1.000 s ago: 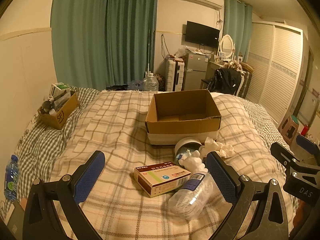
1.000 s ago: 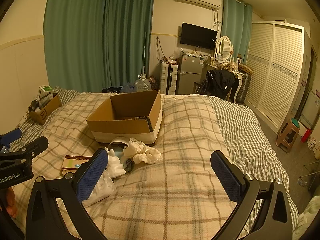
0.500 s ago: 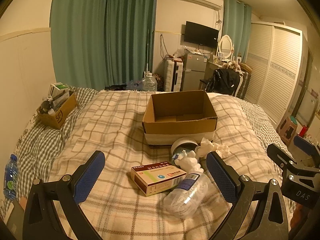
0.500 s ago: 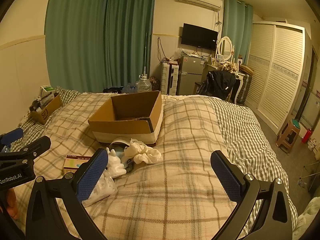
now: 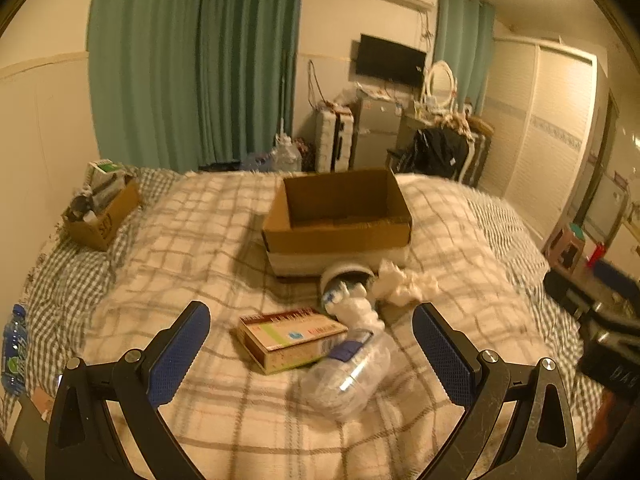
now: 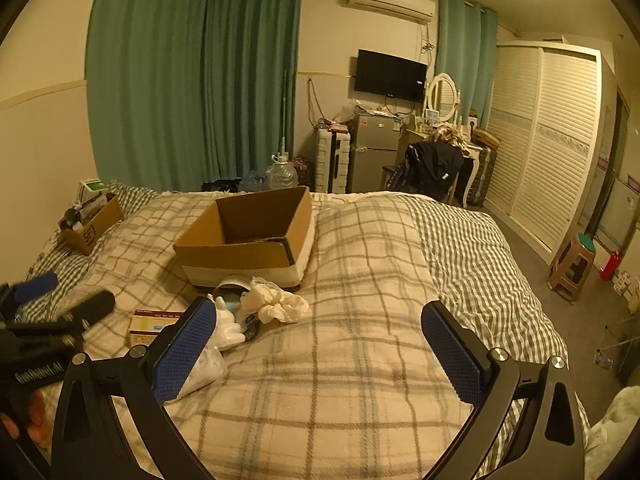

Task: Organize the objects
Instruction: 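Grasp the clear cotton-swab tub with the left gripper and lift it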

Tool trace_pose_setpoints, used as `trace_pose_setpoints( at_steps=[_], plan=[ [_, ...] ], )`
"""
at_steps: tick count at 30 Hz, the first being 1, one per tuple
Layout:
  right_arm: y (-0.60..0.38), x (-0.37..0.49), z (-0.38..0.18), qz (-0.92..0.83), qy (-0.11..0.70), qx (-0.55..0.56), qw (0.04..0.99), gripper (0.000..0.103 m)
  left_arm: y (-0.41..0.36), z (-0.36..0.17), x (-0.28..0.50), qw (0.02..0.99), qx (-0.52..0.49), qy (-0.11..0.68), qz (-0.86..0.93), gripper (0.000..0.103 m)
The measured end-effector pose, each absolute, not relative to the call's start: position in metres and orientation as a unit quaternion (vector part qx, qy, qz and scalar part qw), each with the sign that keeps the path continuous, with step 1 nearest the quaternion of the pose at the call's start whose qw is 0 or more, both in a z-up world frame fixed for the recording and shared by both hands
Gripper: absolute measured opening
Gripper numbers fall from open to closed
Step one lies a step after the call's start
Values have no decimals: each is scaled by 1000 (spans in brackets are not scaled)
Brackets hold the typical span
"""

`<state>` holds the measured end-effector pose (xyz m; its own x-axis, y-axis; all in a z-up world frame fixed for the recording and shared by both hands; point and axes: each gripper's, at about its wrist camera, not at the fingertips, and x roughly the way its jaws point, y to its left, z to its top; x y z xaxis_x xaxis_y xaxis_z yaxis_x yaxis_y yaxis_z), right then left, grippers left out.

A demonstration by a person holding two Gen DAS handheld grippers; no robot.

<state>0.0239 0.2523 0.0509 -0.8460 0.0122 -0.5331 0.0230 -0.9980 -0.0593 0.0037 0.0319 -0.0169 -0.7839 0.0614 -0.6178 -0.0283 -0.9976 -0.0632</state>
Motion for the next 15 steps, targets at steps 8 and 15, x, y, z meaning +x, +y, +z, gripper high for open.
trace_pose_setpoints(
  at_steps=[8,15],
  plan=[
    [268,9,23,-951,22,307,-6,103,60,-69,-17,38,-372,0,928,103],
    [274,-1,1,-944,18,328,-4,103,73,-136,-50,68,-460,9,885,97]
  ],
)
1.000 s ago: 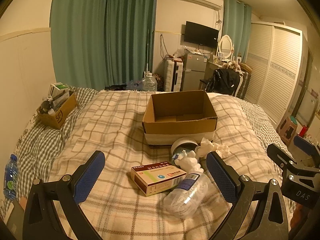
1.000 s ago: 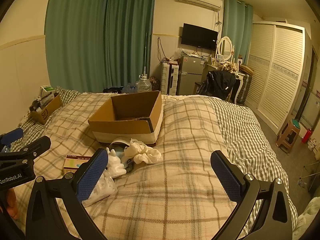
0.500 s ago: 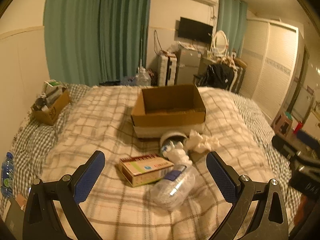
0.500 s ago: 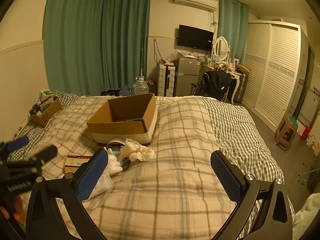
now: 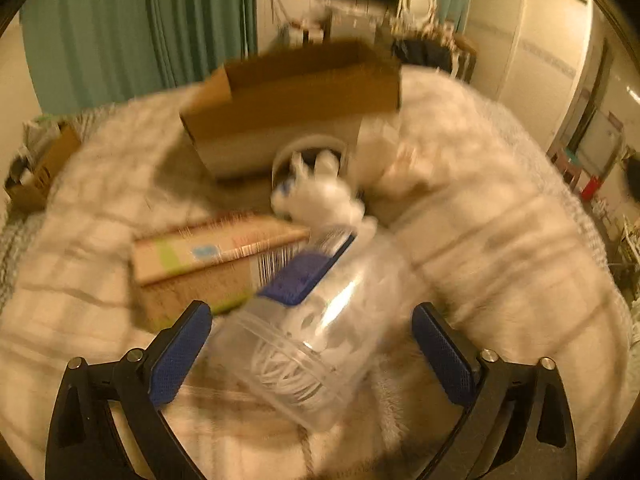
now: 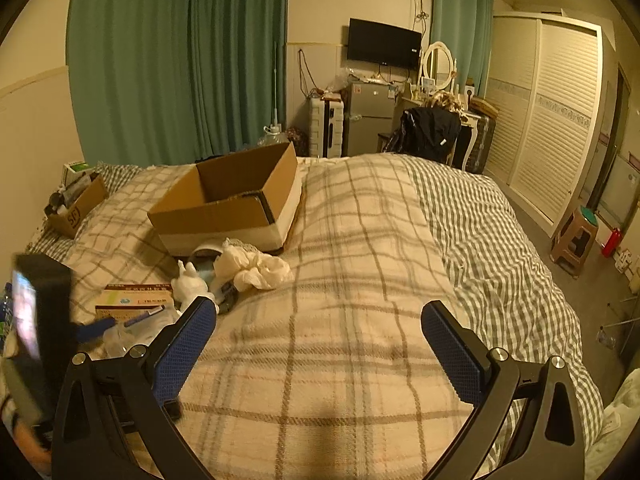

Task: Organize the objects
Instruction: 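Grasp the clear cotton-swab tub with the left gripper and lift it, then lower the tub into the box with the left while the right drops the white figurine in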

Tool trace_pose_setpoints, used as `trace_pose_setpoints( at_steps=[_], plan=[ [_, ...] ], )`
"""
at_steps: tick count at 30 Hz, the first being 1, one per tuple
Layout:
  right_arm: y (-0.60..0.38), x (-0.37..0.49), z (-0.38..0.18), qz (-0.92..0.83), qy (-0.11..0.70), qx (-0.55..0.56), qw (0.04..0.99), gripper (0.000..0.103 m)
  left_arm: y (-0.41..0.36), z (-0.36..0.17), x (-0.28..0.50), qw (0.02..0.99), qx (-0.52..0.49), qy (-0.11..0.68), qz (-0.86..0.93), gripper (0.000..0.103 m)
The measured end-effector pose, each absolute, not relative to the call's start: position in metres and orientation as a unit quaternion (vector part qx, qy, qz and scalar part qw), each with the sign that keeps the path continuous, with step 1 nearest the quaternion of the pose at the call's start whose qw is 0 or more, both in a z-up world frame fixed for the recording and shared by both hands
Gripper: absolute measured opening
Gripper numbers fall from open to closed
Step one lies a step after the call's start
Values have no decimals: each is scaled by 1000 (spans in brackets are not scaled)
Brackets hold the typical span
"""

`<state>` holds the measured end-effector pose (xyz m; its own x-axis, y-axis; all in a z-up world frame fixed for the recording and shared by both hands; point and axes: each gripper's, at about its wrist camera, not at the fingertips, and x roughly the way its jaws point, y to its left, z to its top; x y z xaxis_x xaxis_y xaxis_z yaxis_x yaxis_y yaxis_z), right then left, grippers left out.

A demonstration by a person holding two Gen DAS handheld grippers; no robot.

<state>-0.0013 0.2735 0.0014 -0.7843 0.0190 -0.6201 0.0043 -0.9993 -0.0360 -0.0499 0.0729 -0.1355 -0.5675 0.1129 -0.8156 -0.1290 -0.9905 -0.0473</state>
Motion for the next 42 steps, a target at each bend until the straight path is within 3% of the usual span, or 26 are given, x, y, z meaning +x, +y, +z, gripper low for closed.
trace_pose_setpoints(
  at_steps=[2,17,30,34,38,42],
  plan=[
    [275,-2,-1,943,-17,-331,4,103,69,-137,-50,85,-460,-11,884,89],
    [242,-15,-6,937,-43,-346,-23,103,25,-64,-19,66,-353,-45,932,69],
    [163,-89,-31,915,-108,-379,-89,102,-49,-43,-35,-30,-301,-56,952,67],
    [151,-111,-65,896,-113,-420,-85,94,-47,-61,-39,-32,-317,-48,947,67],
    [148,-126,-85,880,-101,-454,-92,93,-48,-69,-36,-30,-323,-54,944,67],
    [142,-133,-100,869,-109,-474,-96,81,-46,-69,-35,-22,-324,-57,944,67]
  ],
)
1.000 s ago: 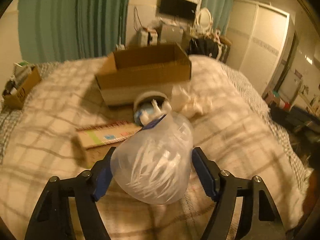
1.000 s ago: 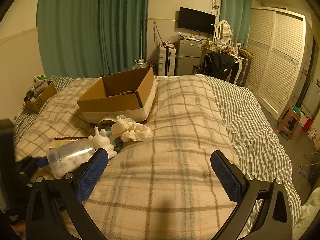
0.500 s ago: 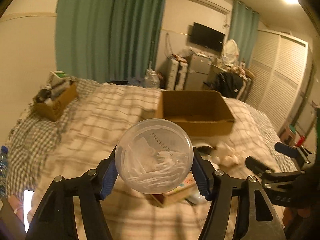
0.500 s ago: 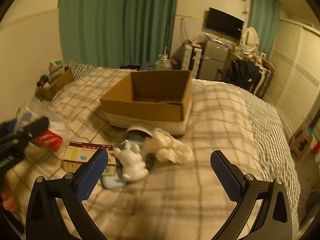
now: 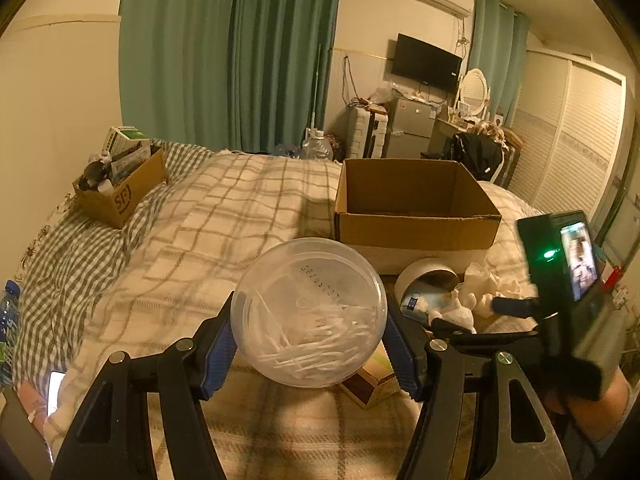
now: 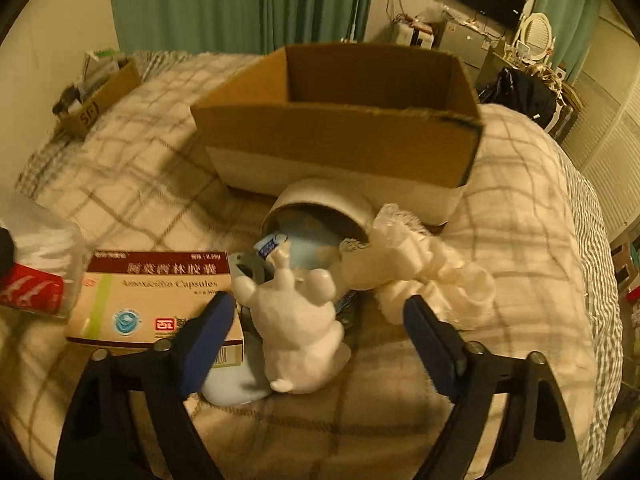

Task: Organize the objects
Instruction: 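Lower the tub into the box with the left while the right drops the white figurine in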

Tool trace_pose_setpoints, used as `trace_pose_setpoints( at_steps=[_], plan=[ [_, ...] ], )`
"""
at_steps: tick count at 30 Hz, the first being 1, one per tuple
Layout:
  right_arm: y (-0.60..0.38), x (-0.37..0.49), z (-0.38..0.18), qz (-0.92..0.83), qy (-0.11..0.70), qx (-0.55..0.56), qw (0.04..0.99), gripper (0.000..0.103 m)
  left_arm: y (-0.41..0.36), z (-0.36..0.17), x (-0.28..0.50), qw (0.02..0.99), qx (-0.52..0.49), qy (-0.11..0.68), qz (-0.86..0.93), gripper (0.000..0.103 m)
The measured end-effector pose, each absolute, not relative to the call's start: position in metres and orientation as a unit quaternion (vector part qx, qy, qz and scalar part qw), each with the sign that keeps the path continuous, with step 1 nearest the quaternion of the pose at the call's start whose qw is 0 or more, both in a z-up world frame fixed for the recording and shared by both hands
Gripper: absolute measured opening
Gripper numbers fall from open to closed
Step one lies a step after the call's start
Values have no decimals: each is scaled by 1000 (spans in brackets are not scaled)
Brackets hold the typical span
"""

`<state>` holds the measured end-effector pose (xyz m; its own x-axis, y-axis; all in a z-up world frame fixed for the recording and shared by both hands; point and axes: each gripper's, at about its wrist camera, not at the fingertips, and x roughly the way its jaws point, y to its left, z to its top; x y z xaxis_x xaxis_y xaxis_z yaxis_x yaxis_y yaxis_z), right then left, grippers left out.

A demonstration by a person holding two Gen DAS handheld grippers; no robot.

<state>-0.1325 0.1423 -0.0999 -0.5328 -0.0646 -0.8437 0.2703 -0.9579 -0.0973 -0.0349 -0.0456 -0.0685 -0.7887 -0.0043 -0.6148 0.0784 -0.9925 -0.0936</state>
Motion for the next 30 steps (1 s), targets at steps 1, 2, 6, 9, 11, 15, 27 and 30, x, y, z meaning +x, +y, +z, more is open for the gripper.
trace_pose_setpoints(
  at_steps=[1,2,6,9,11,15,27,30],
  plan=[
    [141,-131,-102,-869,113,473,96,79,-46,-69,-35,21,325,59,-944,67],
    [140,-131,-103,-869,114,472,96,77,-46,-70,-35,19,326,62,-943,67],
    [141,-127,-101,-876,101,461,102,43,-52,-69,-37,14,331,74,-940,67],
    [140,-123,-94,-883,101,447,104,43,-54,-69,-39,10,337,78,-938,67],
    [140,-120,-90,-887,97,438,107,43,-55,-68,-40,8,341,80,-937,67],
    [142,-111,-77,-897,89,417,115,42,-61,-63,-43,6,348,86,-933,67],
    [143,-99,19,-924,78,331,173,42,-61,-1,-83,-32,309,65,-948,67],
    [143,-114,58,-934,92,295,178,42,-58,24,-107,-51,282,74,-955,66]
  ],
)
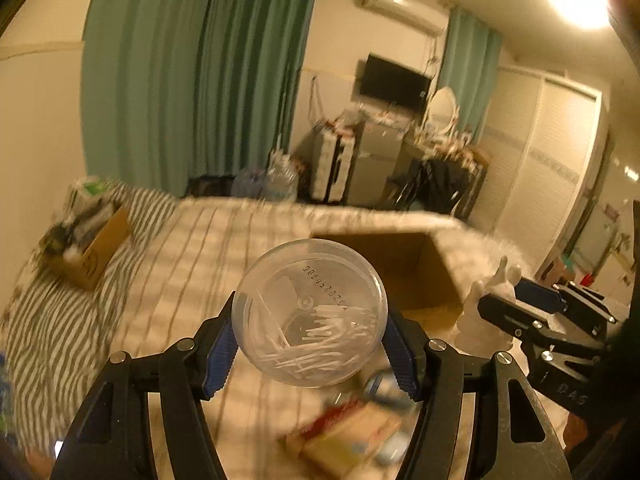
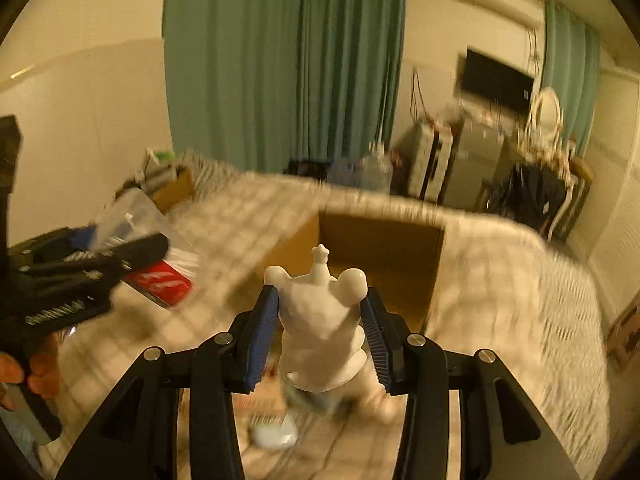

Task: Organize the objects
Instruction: 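Lower the tub into the box with the left while the right drops the white figurine in, then grasp the white lace cloth with the right gripper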

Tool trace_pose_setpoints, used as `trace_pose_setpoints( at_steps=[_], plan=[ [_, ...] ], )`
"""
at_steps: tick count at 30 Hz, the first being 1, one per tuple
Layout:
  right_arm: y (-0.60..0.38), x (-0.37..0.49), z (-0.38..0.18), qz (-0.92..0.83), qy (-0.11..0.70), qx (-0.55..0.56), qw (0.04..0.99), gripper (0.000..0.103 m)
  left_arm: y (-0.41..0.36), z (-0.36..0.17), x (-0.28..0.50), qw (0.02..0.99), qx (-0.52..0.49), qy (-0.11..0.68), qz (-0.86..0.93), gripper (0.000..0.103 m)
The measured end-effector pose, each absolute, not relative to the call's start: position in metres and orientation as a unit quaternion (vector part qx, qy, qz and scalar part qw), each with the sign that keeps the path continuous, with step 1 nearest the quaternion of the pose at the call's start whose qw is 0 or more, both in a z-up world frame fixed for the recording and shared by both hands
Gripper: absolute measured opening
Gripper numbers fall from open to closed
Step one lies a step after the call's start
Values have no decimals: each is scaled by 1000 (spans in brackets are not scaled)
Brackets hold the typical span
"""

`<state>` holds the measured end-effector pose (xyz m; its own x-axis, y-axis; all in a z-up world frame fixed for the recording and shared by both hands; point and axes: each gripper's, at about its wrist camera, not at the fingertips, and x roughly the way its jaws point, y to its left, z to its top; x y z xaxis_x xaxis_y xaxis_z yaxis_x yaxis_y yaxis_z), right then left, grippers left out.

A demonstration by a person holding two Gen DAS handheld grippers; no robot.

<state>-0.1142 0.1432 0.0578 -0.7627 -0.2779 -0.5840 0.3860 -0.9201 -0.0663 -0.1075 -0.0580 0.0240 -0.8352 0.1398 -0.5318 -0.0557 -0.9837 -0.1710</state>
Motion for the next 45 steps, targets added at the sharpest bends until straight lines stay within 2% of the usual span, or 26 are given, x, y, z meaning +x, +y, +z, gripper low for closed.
trace_pose_setpoints(
  at_steps=[4,9,14,20,27,28,29,30,31,32,35,39,45],
  plan=[
    [148,-152,111,-944,79,262,182,42,-46,57,-145,74,-248,-74,963,66],
    [143,-205,133,-953,79,246,155,42,-23,63,-198,63,-222,-44,972,66],
    [150,-255,102,-960,58,256,98,42,-14,24,-236,54,-216,-55,973,66],
    [155,-286,37,-945,44,308,102,42,2,-48,-269,84,-273,-30,958,66],
    [165,-304,8,-936,28,336,100,43,14,-75,-283,95,-298,-9,950,68],
    [170,-307,8,-936,26,337,98,49,12,-77,-282,83,-302,-8,950,71],
    [170,-305,10,-937,27,336,92,55,10,-77,-280,75,-303,-10,950,80],
    [171,-301,13,-939,28,332,84,69,7,-76,-276,73,-302,-14,950,86],
    [170,-292,15,-942,30,325,80,72,3,-77,-271,72,-300,-19,951,96],
    [171,-287,17,-944,31,320,79,72,-3,-75,-263,68,-297,-28,952,99],
    [173,-265,33,-948,41,307,68,73,-19,-67,-248,57,-306,-59,949,100],
    [176,-228,68,-958,49,278,59,81,-38,-39,-224,34,-301,-88,949,100],
    [181,-156,119,-970,63,227,58,91,-42,-2,-178,-4,-289,-43,956,103]
  ],
)
